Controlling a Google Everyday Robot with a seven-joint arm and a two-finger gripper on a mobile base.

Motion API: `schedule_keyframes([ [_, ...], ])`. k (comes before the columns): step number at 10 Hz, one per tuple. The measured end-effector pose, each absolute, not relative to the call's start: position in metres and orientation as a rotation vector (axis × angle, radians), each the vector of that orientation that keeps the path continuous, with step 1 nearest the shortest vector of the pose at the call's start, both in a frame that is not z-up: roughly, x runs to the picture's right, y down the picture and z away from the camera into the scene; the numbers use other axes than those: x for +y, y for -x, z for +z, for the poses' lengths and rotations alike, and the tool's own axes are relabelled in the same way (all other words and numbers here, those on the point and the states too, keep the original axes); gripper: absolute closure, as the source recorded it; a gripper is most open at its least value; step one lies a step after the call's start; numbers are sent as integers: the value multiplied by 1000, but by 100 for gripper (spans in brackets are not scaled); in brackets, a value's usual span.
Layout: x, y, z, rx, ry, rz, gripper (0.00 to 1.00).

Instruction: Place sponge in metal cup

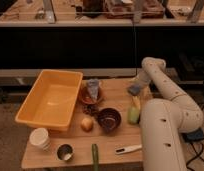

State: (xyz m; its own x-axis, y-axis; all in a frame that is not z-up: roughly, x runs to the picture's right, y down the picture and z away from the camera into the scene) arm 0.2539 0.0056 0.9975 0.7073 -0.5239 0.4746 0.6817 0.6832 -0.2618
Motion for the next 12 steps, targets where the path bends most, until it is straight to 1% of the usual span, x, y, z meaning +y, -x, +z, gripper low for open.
schedule_keyframes([
  [1, 8, -250, 1000, -384, 449, -707, 27],
  [2, 12, -245, 1002, -384, 456, -724, 38],
  [3, 13, -245, 1003, -381, 460, -733, 48],
  [5, 15, -246, 1004, -374, 468, -740, 64],
  [6, 16, -246, 1004, -372, 472, -742, 77],
  [8, 15, -247, 1003, -372, 473, -743, 97],
  [9, 15, -246, 1003, -373, 473, -743, 100],
  [11, 16, -245, 1002, -373, 472, -747, 100],
  [12, 12, -240, 995, -366, 451, -756, 100],
])
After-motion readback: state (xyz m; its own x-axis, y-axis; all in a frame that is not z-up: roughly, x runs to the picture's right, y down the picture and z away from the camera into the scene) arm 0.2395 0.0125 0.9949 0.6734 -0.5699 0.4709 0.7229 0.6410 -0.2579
